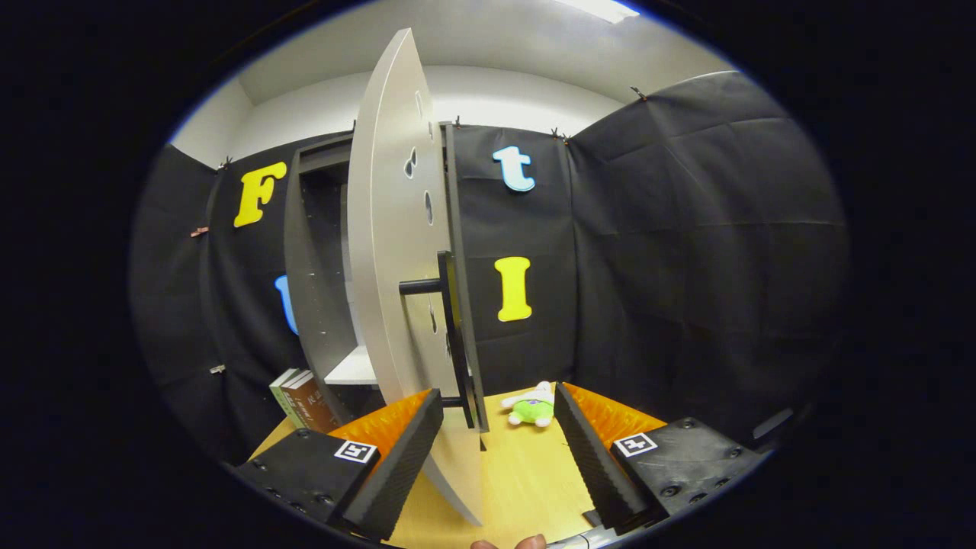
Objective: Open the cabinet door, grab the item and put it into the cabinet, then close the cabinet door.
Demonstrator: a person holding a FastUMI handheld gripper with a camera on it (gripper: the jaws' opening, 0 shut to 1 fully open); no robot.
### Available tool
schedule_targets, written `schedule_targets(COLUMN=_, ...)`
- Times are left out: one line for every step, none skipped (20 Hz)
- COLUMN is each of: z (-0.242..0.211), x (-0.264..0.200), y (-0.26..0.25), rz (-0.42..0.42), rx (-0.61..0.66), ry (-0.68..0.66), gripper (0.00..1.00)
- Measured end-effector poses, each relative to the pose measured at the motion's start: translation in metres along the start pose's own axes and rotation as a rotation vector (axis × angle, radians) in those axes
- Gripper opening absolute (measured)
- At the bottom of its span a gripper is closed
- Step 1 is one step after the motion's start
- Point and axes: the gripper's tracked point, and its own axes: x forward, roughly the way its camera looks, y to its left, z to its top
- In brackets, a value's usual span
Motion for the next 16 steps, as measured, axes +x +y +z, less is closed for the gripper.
schedule_targets(z=-0.001, x=0.0, y=0.01, rz=0.017, rx=0.002, ry=0.003, gripper=0.97)
schedule_targets(z=-0.002, x=0.001, y=0.02, rz=0.033, rx=0.004, ry=0.007, gripper=0.97)
schedule_targets(z=-0.004, x=0.002, y=0.031, rz=0.049, rx=0.007, ry=0.009, gripper=0.97)
schedule_targets(z=-0.005, x=0.004, y=0.04, rz=0.066, rx=0.009, ry=0.012, gripper=0.97)
schedule_targets(z=-0.004, x=0.003, y=0.05, rz=0.078, rx=0.009, ry=0.012, gripper=0.97)
schedule_targets(z=-0.005, x=0.004, y=0.058, rz=0.091, rx=0.012, ry=0.015, gripper=0.97)
schedule_targets(z=-0.007, x=0.006, y=0.066, rz=0.103, rx=0.013, ry=0.017, gripper=0.97)
schedule_targets(z=-0.008, x=0.008, y=0.076, rz=0.116, rx=0.014, ry=0.019, gripper=0.97)
schedule_targets(z=-0.01, x=0.01, y=0.083, rz=0.129, rx=0.014, ry=0.021, gripper=0.97)
schedule_targets(z=-0.011, x=0.013, y=0.092, rz=0.143, rx=0.014, ry=0.024, gripper=0.97)
schedule_targets(z=-0.012, x=0.017, y=0.1, rz=0.155, rx=0.016, ry=0.025, gripper=0.97)
schedule_targets(z=-0.012, x=0.02, y=0.109, rz=0.166, rx=0.021, ry=0.024, gripper=0.97)
schedule_targets(z=-0.011, x=0.023, y=0.117, rz=0.178, rx=0.029, ry=0.021, gripper=0.97)
schedule_targets(z=-0.01, x=0.027, y=0.126, rz=0.189, rx=0.035, ry=0.019, gripper=0.97)
schedule_targets(z=-0.009, x=0.031, y=0.136, rz=0.202, rx=0.039, ry=0.015, gripper=0.97)
schedule_targets(z=-0.009, x=0.034, y=0.146, rz=0.216, rx=0.04, ry=0.016, gripper=0.97)
